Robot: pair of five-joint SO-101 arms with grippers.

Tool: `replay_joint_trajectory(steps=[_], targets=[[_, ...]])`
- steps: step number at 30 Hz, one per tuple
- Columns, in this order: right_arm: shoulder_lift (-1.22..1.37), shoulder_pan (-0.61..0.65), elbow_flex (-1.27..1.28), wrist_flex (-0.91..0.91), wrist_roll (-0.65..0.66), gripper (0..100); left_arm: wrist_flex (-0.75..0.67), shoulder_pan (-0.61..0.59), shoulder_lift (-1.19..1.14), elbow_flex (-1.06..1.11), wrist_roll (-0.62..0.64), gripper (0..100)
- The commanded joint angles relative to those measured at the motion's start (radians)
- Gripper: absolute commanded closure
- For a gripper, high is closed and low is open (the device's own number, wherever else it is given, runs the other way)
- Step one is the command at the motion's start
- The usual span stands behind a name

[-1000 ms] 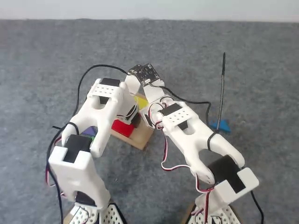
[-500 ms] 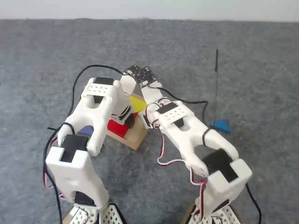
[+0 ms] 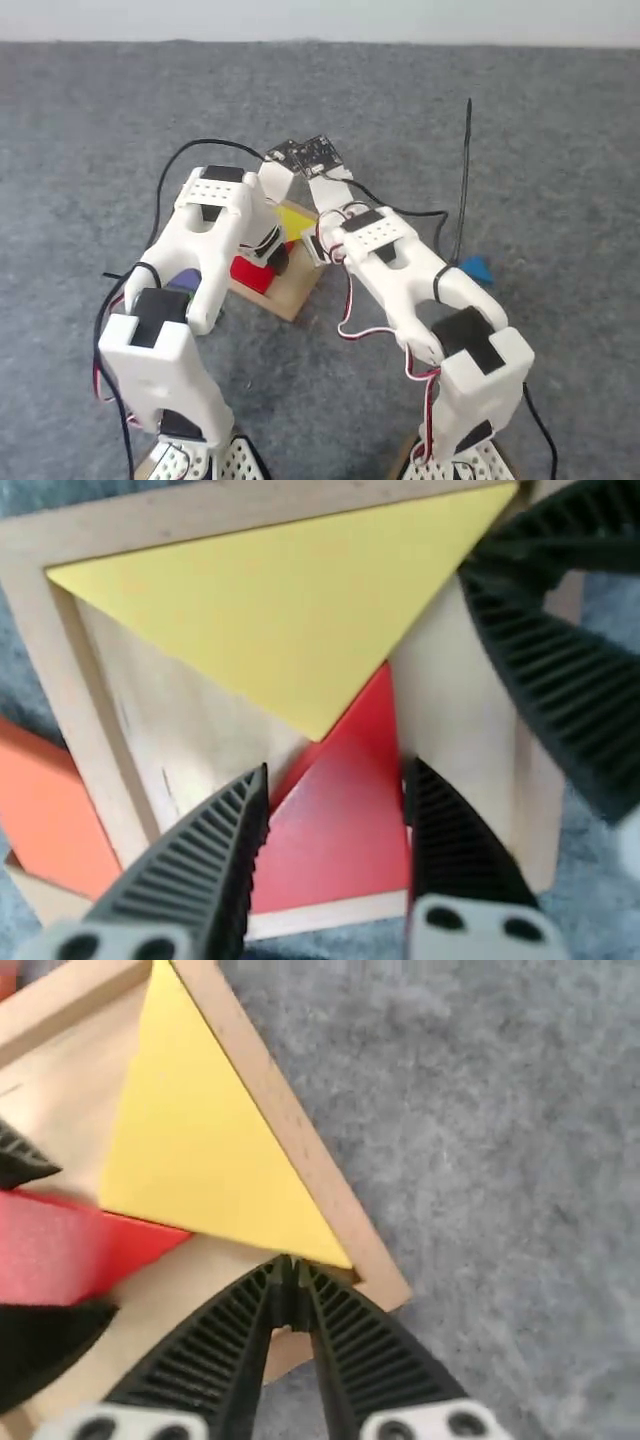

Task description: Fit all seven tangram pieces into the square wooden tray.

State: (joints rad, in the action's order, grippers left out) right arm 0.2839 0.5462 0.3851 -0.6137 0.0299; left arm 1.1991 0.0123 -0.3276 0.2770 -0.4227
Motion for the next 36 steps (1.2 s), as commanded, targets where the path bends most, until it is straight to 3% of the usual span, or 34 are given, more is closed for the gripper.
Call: replay_joint_trajectory(steps=[1, 9, 23, 30, 36], targets=[[0.067, -0.041, -0.118, -0.145, 0.068, 99.1, 0.014, -0.037, -0.003, -0.015, -0.009, 89], [0.219, -0.022, -0.342, -0.375, 0.086, 99.1, 0.006, -0.037, -0.003, -0.015, -0.009, 92], [0.222, -0.024, -0.351, -0.38, 0.087, 99.1, 0.008, -0.049, 0.017, -0.021, -0.011, 96], [0.223, -0.022, -0.351, -0.38, 0.087, 99.1, 0.06, -0.098, 0.224, 0.018, -0.011, 96], [0.223, -0.022, -0.351, -0.38, 0.087, 99.1, -0.051, -0.166, 0.381, 0.16, -0.011, 96]])
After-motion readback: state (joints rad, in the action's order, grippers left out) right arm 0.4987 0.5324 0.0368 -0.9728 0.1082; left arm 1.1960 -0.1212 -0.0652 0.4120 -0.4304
